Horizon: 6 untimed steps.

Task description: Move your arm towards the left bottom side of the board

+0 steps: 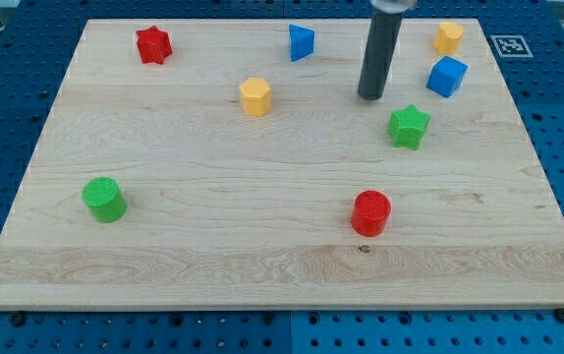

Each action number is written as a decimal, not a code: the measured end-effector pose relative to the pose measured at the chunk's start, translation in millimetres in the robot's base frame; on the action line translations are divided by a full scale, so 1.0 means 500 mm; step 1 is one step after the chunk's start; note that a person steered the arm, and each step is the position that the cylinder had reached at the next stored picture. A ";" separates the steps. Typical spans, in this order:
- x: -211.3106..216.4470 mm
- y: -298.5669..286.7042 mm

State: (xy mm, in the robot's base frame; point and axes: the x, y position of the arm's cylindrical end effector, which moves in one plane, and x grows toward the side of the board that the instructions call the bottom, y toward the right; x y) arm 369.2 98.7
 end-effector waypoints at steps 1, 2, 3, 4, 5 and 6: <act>0.092 -0.065; 0.188 -0.183; 0.266 -0.303; 0.396 -0.386; 0.496 -0.464; 0.438 -0.537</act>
